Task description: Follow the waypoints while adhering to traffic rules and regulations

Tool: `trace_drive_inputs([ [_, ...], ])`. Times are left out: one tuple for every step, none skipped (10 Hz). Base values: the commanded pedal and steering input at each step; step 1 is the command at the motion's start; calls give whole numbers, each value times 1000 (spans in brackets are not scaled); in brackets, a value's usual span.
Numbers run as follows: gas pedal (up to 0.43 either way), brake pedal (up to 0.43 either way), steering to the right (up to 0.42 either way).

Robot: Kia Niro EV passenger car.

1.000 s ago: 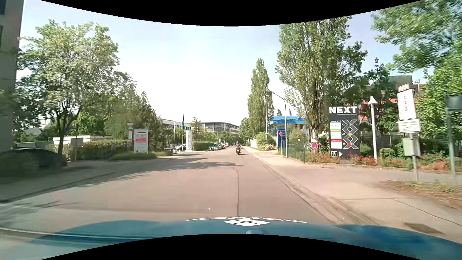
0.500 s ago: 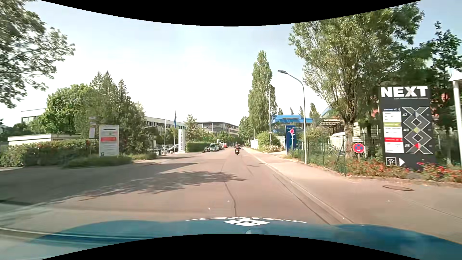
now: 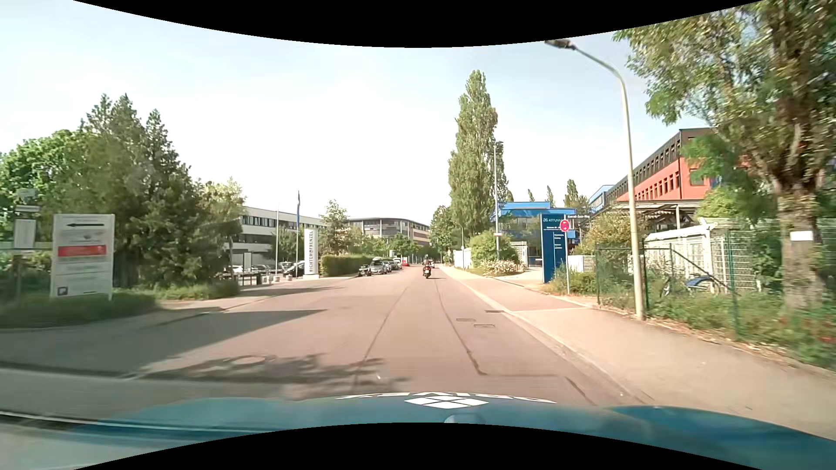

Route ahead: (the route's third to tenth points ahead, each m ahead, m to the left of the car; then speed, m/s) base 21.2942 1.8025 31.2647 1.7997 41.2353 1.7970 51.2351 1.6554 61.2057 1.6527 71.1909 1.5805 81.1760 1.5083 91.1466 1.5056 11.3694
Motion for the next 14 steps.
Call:
trace_drive_inputs([
  [20, 0, 0],
  [20, 0, -3],
  [20, 0, -3],
  [20, 0, -4],
  [20, 0, -6],
  [20, 0, -5],
  [20, 0, -5],
  [20, 0, -5],
  [20, 0, -4],
  [20, 0, -4],
  [20, 0, -4],
  [20, 0, -4],
  [20, 0, -3],
  [20, 0, -4],
])
